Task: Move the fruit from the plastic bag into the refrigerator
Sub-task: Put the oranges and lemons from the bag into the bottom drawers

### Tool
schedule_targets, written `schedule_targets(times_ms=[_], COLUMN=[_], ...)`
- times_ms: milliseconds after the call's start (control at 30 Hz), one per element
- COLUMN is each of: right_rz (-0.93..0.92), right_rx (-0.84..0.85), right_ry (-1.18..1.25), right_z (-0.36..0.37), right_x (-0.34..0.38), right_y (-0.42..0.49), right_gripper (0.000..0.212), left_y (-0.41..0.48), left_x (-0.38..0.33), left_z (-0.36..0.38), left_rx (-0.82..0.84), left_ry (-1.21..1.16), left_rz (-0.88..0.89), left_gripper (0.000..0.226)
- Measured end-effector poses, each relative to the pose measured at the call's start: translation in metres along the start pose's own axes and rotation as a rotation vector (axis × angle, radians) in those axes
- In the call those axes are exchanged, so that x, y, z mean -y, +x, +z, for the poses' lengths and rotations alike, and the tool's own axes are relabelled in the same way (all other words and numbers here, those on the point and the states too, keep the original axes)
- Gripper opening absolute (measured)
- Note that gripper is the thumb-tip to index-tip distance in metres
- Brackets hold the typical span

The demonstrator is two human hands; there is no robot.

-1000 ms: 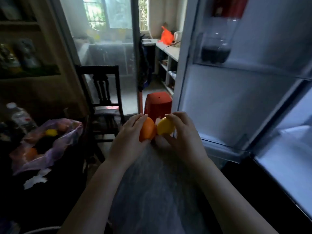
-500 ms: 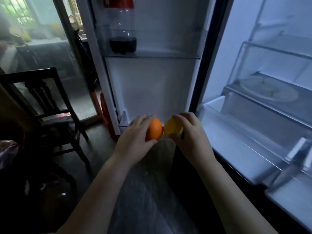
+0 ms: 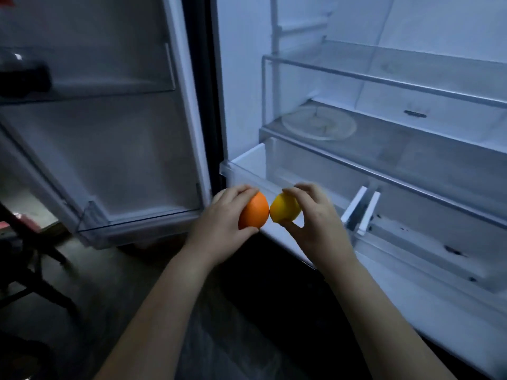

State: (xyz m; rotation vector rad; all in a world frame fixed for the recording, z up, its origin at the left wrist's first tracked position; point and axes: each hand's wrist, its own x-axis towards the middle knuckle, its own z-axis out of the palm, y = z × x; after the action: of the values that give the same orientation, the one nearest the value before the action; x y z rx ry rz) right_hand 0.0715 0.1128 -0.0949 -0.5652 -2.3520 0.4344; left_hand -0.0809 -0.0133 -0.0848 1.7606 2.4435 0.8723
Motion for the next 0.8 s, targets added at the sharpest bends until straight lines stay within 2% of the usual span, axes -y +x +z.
schedule_targets(times_ms=[333,633,800], right_rz=[0.235,0.478,0.535], right_rx=[-0.096,-0.092,-0.047], right_ry=[-0.133,-0.137,-0.143], right_z=[-0.085,-0.098,-0.096], right_x=[-0.078,-0.127,-0.149], right_y=[-0.026,-0.022,-0.011], right_gripper=[0.054,0.056,0.056], left_y=[0.092,0.156,0.193], left_x=[-0.077,-0.094,-0.084], left_z=[0.064,0.112,0.119], left_rx=[0.13,0.269,0.325], left_ry=[-0.075,-0.059,0.013], left_rz=[0.364,0.58,0.667], left_gripper=[0.076,0.075,0.075])
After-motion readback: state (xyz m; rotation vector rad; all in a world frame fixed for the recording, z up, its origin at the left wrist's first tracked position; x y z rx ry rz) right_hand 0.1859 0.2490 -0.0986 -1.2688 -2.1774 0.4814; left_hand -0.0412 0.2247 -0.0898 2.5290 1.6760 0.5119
